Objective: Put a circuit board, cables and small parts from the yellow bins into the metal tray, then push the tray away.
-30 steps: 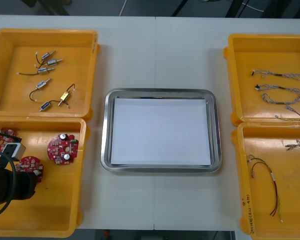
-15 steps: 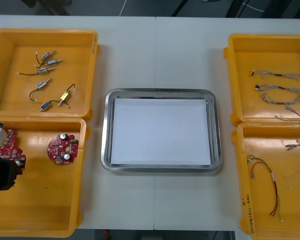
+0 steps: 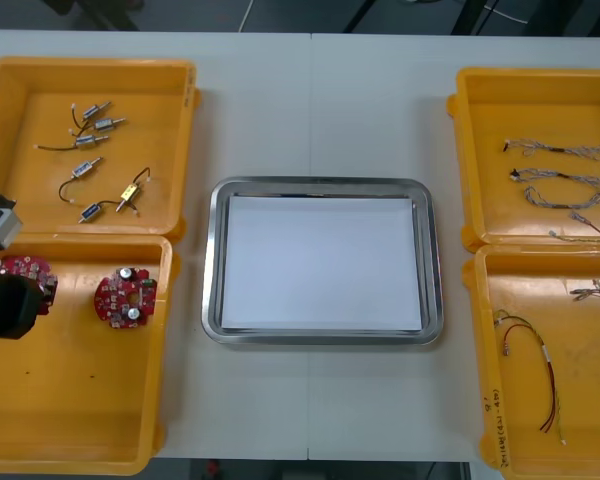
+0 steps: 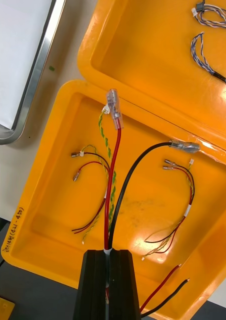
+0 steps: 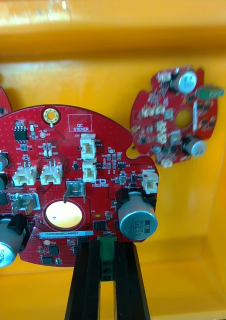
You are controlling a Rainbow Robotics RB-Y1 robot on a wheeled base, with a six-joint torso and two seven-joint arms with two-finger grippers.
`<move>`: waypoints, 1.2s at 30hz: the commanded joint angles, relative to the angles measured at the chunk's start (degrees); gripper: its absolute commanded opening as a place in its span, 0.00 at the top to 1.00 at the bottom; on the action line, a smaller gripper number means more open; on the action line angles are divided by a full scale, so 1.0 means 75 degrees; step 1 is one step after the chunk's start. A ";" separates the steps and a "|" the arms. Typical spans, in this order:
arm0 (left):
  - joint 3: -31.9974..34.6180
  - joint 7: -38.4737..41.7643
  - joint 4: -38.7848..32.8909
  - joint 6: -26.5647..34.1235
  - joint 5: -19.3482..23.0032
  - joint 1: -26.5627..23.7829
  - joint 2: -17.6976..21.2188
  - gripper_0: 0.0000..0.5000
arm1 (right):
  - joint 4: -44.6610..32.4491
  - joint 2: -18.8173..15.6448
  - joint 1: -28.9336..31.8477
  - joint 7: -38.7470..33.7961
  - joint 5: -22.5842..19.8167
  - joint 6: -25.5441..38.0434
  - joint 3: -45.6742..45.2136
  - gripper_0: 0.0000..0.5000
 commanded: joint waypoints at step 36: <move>-0.5187 0.5839 -0.0198 0.0514 -0.0166 -0.5515 -0.0390 1.00 | 0.0033 0.0069 -0.0169 0.0105 -0.0075 0.0003 0.0068 1.00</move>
